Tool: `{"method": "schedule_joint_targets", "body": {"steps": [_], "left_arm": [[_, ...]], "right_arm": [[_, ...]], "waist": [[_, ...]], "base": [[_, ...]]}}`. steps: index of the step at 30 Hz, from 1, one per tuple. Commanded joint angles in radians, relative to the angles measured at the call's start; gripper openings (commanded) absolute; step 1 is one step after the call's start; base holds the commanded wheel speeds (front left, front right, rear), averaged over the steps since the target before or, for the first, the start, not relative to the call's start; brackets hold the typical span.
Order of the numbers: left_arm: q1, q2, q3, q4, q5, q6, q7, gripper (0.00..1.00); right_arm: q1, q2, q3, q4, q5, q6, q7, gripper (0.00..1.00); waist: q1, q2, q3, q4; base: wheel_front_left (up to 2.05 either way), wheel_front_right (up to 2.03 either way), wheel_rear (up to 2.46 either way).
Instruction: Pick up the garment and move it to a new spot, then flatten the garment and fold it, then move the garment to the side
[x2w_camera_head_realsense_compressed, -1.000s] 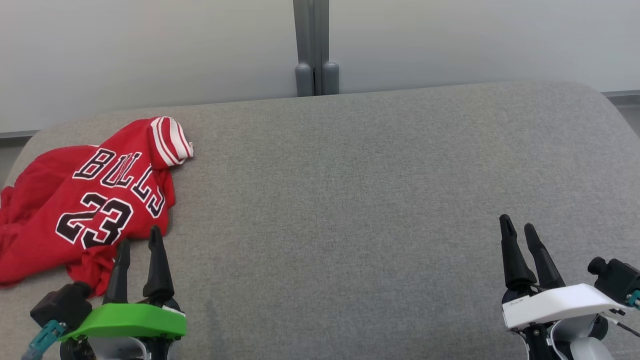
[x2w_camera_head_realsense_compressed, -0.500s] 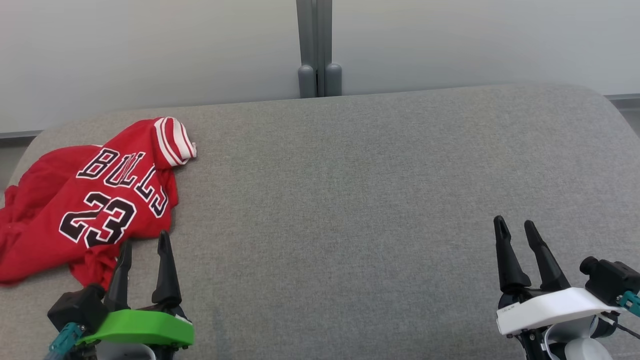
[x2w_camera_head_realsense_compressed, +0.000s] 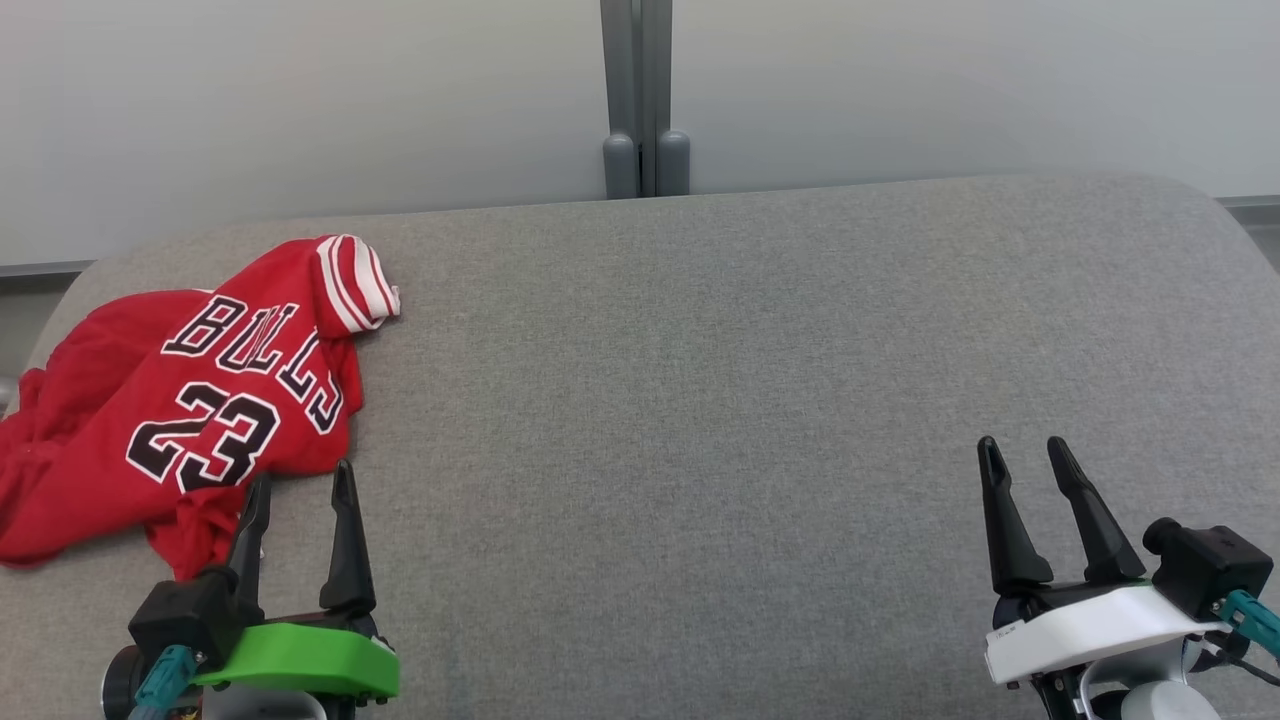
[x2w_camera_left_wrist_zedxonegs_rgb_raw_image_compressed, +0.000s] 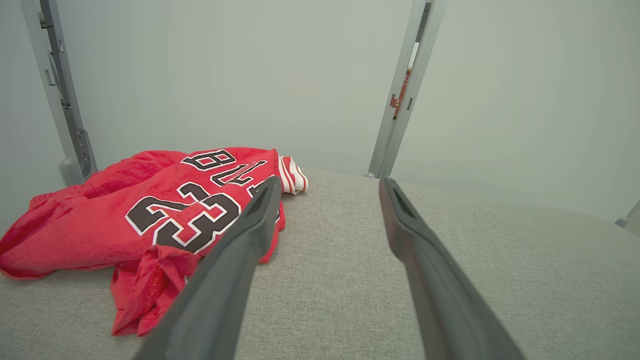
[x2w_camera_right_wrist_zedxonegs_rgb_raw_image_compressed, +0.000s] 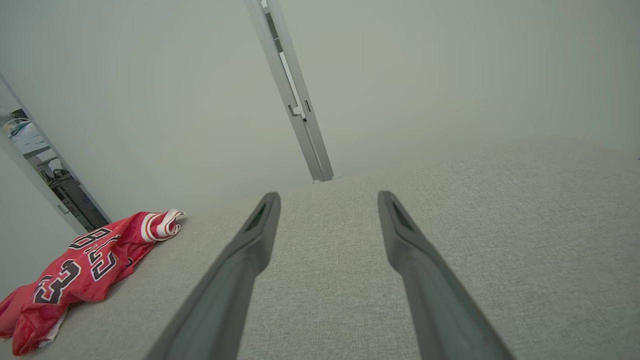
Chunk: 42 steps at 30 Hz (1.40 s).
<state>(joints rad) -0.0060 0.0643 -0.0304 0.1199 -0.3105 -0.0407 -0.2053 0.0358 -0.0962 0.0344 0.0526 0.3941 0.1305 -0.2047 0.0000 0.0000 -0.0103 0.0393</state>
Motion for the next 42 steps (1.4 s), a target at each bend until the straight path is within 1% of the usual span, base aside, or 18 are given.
{"method": "schedule_joint_targets", "body": {"steps": [1, 14, 29, 42], "left_arm": [[0.013, 0.011, 0.0, -0.009, 0.022, 0.005, -0.011, 1.0], [0.017, 0.019, -0.013, -0.009, 0.121, 0.016, -0.034, 1.0], [0.023, 0.026, -0.029, -0.003, 0.194, 0.023, -0.047, 1.0], [0.026, 0.024, -0.018, -0.012, 0.14, 0.025, -0.016, 1.0]], "right_arm": [[0.008, -0.005, 0.003, -0.012, -0.028, 0.0, -0.011, 1.0], [0.024, -0.008, 0.011, -0.027, -0.134, 0.0, -0.037, 1.0], [0.042, -0.011, 0.006, -0.024, -0.238, 0.0, -0.063, 1.0], [0.034, 0.004, 0.0, 0.001, -0.181, 0.0, -0.061, 1.0]], "waist": [[0.0, 0.0, 0.0, 0.001], [0.0, 0.0, -0.004, 0.01], [0.0, 0.0, -0.008, 0.019], [0.0, 0.0, -0.01, 0.02]], "base": [[0.0, 0.0, 0.0], [0.0, 0.0, 0.0], [0.0, 0.0, 0.0], [0.0, 0.0, 0.0]]}}
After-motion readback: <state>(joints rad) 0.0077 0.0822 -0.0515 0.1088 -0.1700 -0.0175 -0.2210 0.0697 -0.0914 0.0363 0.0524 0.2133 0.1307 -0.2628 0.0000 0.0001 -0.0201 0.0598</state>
